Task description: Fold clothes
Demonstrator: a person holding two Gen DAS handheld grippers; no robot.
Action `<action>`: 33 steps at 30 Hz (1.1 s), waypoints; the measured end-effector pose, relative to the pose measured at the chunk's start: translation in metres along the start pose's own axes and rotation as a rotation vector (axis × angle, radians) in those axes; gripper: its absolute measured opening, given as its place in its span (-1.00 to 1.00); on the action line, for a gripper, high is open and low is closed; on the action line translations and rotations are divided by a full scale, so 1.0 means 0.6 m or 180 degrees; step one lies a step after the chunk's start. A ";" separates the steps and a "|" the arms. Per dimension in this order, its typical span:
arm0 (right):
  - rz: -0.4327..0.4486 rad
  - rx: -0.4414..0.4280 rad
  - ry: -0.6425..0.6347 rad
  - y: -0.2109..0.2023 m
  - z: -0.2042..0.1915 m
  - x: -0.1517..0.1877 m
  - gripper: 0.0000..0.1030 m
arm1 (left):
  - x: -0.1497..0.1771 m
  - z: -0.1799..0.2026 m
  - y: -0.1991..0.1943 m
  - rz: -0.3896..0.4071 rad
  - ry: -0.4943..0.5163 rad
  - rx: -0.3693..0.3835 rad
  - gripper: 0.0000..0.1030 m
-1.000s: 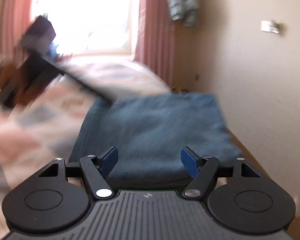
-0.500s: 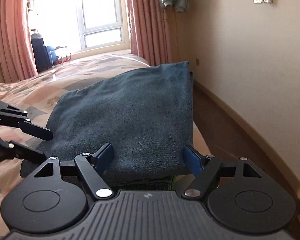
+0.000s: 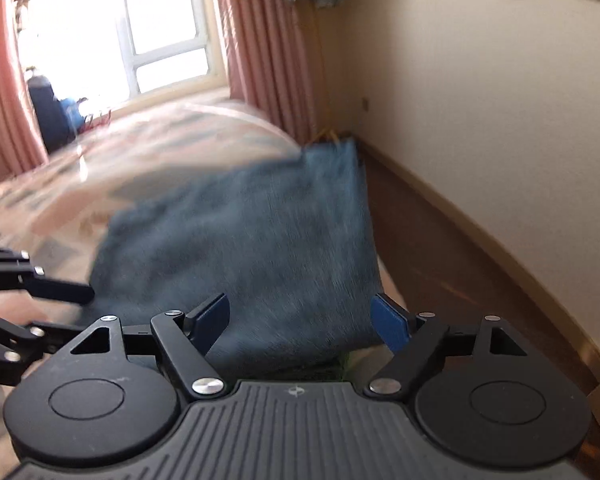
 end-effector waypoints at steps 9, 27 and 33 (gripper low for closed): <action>-0.0174 0.0481 0.0512 -0.134 -0.087 -0.036 0.76 | -0.071 -0.024 -0.123 -0.0389 -0.0374 -0.0294 0.31; -0.0058 0.1514 0.0906 -0.333 -0.424 -0.107 0.96 | -0.143 -0.124 -0.414 -0.0303 0.0317 -0.0212 0.98; 0.0009 0.1665 0.0901 -0.395 -0.516 -0.147 1.00 | -0.170 -0.149 -0.518 -0.0348 -0.0132 -0.0067 0.99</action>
Point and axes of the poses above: each gripper's, at about its wrist camera, not at the fingertips, and y roughly the way its jaws point, z to its right, x to its underside, the point moved 1 cm from there along y, roughly the way its jaws point, and after that the axes turned 15 degrees about z, right-handed, at the moved point
